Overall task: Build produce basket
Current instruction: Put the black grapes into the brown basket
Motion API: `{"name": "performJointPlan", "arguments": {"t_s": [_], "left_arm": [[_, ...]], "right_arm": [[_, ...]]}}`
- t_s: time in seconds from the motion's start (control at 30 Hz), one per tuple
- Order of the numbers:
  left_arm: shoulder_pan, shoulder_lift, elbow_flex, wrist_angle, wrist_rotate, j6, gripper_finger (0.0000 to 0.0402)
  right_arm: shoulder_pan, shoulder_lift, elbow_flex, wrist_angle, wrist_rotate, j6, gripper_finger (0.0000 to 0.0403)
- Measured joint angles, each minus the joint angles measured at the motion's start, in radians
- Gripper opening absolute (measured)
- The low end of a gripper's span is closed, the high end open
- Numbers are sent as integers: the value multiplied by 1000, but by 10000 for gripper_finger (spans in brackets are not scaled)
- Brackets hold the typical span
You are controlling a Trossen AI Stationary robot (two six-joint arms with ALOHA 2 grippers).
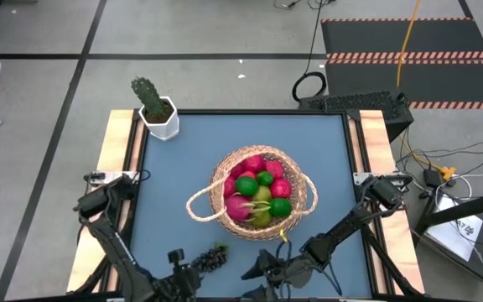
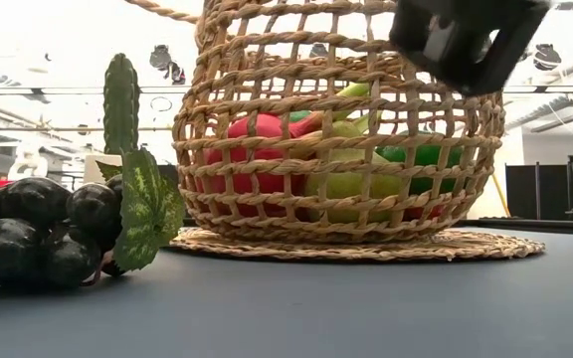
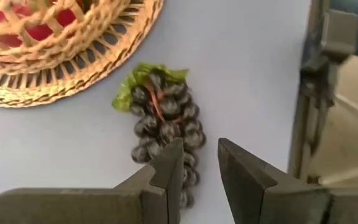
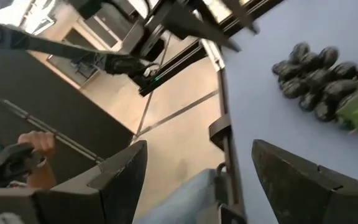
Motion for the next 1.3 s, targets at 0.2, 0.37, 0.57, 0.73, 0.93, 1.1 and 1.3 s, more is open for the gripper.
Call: {"name": "performJointPlan", "arguments": {"t_s": [0.2, 0.37, 0.57, 0.73, 0.93, 1.1, 1.3], "left_arm": [[36, 8, -83, 19, 103, -47, 103], [54, 8, -176, 62, 132, -79, 103], [105, 6, -239, 230, 121, 49, 103], [154, 6, -245, 341, 131, 201, 103], [209, 8, -246, 488, 170, 399, 103], [255, 10, -246, 562, 190, 473, 103], [282, 10, -246, 561, 227, 473, 103]], "right_arm": [[-3, -1, 0, -67, 4, 3, 283], [-14, -1, 0, -114, 13, -3, 283], [-17, 0, 0, -186, 86, -24, 283], [-24, 0, 0, -240, 95, -25, 283], [-20, 0, -4, -289, 165, -24, 283], [-17, 0, -29, -289, 161, -12, 283], [-2, -1, -65, -289, 128, 31, 283]]}}
